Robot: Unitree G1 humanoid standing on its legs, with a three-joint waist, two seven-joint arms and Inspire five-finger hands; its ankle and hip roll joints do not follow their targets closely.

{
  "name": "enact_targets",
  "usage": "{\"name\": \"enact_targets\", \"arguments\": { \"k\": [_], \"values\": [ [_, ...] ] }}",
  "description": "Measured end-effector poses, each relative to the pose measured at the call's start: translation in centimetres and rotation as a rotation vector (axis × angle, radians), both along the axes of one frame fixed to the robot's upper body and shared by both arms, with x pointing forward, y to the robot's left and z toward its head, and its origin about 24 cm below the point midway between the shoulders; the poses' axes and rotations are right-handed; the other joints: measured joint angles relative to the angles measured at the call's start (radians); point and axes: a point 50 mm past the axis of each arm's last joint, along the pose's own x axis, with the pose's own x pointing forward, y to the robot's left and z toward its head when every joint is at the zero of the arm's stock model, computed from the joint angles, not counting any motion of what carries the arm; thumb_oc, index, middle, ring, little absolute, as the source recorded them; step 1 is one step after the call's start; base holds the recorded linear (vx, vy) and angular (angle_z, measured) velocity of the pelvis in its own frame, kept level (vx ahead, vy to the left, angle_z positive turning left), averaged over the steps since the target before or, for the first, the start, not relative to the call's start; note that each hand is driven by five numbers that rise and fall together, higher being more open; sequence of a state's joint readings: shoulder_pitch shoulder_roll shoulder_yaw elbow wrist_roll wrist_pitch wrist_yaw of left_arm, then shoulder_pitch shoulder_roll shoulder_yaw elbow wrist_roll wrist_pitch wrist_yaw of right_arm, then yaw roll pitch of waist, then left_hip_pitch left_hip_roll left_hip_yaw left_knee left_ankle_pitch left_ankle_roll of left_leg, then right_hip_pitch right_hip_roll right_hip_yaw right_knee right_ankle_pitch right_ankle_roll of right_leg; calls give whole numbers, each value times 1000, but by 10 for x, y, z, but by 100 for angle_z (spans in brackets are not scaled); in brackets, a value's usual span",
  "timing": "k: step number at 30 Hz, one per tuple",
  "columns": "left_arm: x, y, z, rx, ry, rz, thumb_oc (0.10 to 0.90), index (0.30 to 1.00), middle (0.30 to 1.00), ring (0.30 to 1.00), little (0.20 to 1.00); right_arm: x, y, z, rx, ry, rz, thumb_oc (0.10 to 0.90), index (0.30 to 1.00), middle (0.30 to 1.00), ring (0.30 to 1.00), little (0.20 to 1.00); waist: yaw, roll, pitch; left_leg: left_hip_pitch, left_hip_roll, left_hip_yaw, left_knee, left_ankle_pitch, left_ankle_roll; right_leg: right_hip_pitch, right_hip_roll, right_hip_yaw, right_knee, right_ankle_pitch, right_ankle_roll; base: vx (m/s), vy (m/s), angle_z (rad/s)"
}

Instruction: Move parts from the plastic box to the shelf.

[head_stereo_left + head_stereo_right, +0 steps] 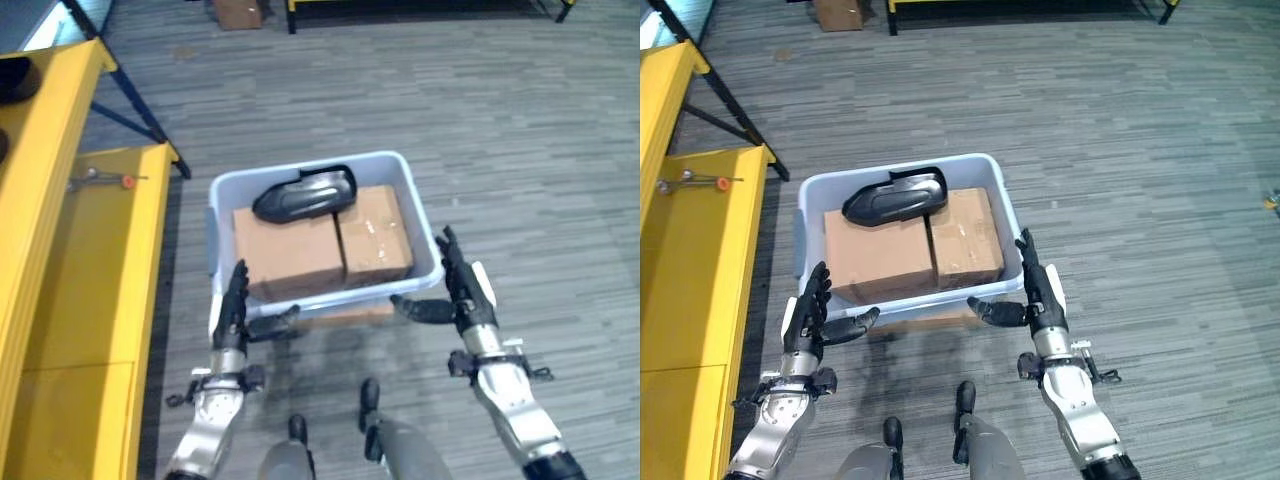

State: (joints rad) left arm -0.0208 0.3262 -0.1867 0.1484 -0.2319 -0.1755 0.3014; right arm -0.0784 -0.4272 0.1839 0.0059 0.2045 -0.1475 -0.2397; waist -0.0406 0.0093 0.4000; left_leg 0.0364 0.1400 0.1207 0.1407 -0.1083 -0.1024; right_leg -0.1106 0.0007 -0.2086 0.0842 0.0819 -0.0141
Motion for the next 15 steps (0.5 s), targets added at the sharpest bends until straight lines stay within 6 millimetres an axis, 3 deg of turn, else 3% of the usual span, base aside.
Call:
{"name": "enact_targets", "arguments": {
  "k": [2, 4, 5, 6, 7, 9, 11, 13, 14, 15],
  "values": [
    [7, -6, 7, -15, -29, -13, 900, 1000, 1000, 1000, 1000, 0, -5, 2, -14, -7, -20, 900, 1000, 1000, 1000, 1000, -13, 6, 7, -8, -2, -16, 7, 0, -4, 1, 2, -8, 10, -21, -11, 36, -116, 30],
    [16, -15, 16, -33, -66, -32, 900, 1000, 1000, 1000, 1000, 0, -7, 2, -12, -9, -38, 900, 1000, 1000, 1000, 1000, -10, -12, 29, -99, -7, -30, 162, 11, -24, -9, -17, -33, 29, -52, -10, -28, -90, 44],
    [18, -17, 21, -34, -85, -42, 900, 1000, 1000, 1000, 1000, 1, -5, 4, -11, -15, -31, 900, 1000, 1000, 1000, 1000, 1, -28, 45, -153, -10, -49, 251, 31, -57, -14, -25, -40, 30, -54, -16, -1, -63, 24],
    [18, -18, 20, -42, -85, -44, 900, 1000, 1000, 1000, 1000, 2, -4, 5, -13, -22, -29, 900, 1000, 1000, 1000, 1000, 16, -34, 59, -187, -13, -71, 313, 39, -64, -18, -30, -43, 33, -54, -33, 41, -44, 5],
    [17, -17, 19, -60, -76, -39, 900, 1000, 1000, 1000, 1000, 4, -2, 7, -8, -30, -26, 900, 1000, 1000, 1000, 1000, 22, -36, 77, -215, 1, -91, 333, 33, -48, -18, -29, -44, 34, -53, -40, 88, -11, 3],
    [17, -14, 17, -57, -68, -25, 900, 1000, 1000, 1000, 1000, 6, 1, 9, 1, -41, -24, 900, 1000, 1000, 1000, 1000, 21, -61, 108, -225, 46, -93, 262, 32, -36, -19, -29, -47, 18, -51, -71, 141, 52, 11],
    [16, -12, 15, -52, -53, -20, 900, 1000, 1000, 1000, 1000, 6, 1, 7, 16, -37, -36, 900, 1000, 1000, 1000, 1000, 20, -77, 119, -208, 129, -99, 92, 61, -26, -14, -19, -47, 0, -48, -74, 143, 107, 7],
    [16, -10, 11, -47, -25, -10, 900, 1000, 1000, 1000, 1000, 7, 2, 3, 33, -24, -57, 900, 1000, 1000, 1000, 1000, 21, -77, 119, -166, 228, -99, -114, 120, -52, -4, -2, -51, -11, -42, -78, 135, 110, -4],
    [17, -9, 9, -49, -17, 0, 900, 1000, 1000, 1000, 1000, 7, 1, 1, 35, -16, -65, 900, 1000, 1000, 1000, 1000, 21, -78, 119, -157, 259, -99, -149, 134, -58, 2, -4, -49, -14, -40, -73, 224, 368, -18],
    [17, -7, 7, -46, -8, 10, 900, 1000, 1000, 1000, 1000, 5, -1, -2, 36, -4, -77, 900, 1000, 1000, 1000, 1000, 17, -73, 117, -141, 267, -96, -157, 170, -62, 36, -12, -43, -44, -22, -35, 186, 427, -21]
  ]
}}
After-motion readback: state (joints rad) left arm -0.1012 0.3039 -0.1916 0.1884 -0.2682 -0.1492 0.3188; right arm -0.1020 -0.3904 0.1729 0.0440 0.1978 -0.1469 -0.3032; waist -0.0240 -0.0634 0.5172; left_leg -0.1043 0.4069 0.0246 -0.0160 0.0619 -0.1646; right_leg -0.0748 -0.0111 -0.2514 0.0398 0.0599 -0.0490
